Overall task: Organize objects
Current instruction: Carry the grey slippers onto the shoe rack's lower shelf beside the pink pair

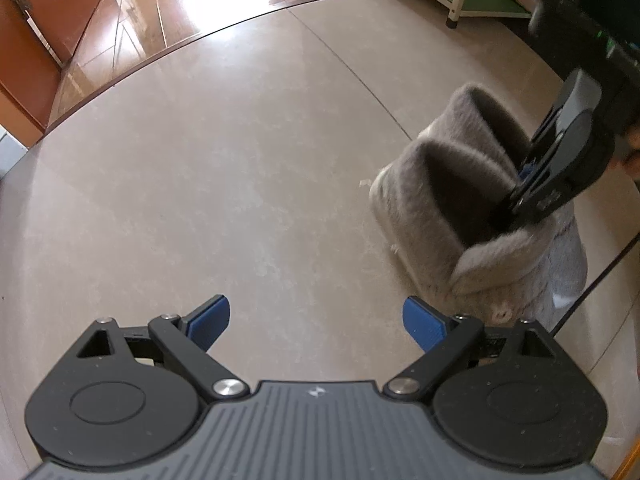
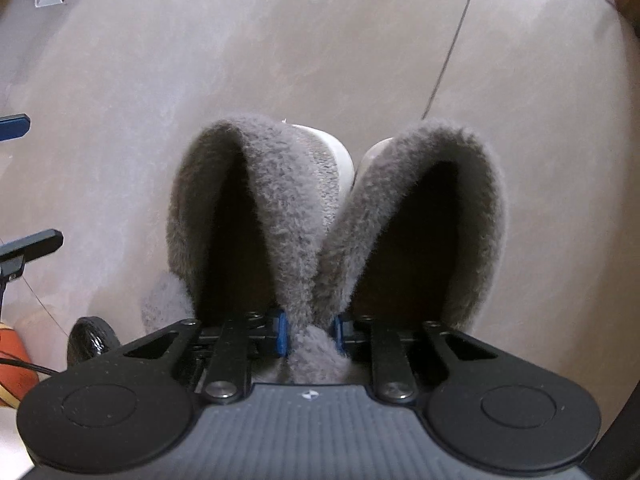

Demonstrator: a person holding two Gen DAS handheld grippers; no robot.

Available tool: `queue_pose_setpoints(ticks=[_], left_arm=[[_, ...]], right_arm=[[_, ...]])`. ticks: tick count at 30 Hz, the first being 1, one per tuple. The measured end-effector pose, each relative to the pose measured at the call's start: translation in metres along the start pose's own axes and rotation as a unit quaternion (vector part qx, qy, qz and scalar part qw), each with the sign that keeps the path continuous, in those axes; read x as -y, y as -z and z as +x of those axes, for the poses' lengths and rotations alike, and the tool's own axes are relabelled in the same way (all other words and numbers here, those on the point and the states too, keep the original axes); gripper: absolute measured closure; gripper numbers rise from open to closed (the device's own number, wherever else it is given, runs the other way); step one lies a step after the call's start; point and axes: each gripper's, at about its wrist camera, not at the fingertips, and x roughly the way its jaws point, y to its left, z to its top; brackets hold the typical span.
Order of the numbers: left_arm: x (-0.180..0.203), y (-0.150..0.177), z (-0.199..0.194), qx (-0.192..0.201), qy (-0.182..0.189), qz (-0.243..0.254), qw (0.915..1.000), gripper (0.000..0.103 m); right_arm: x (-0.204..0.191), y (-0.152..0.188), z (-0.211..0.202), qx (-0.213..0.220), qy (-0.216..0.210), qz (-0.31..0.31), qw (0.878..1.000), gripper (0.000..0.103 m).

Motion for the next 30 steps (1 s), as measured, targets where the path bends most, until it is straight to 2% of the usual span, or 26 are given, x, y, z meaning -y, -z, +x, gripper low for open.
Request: queue_pose_setpoints(ticks=[12,21,30], left_arm=[[0.016,-0.021,0.010,-0.009,0.016,0.015,0.9997,0.010],[0.048,-0.055,0.023,-0.009,0.044,0.047,0.9979,0.010],[0.101,-0.116,0.047,0.005,0.058,0.086,0.9946,0.010]], right_arm=[[0.069,0.025,-0.053,0.044,0.044,-0.028,0.998,0.080],[0.165,0.049,-0.103,0.085,0.074,0.032,0.993,0.080],[0.276,0.052,-0.146,0.153,0.110,0.102,0.977,0.080]])
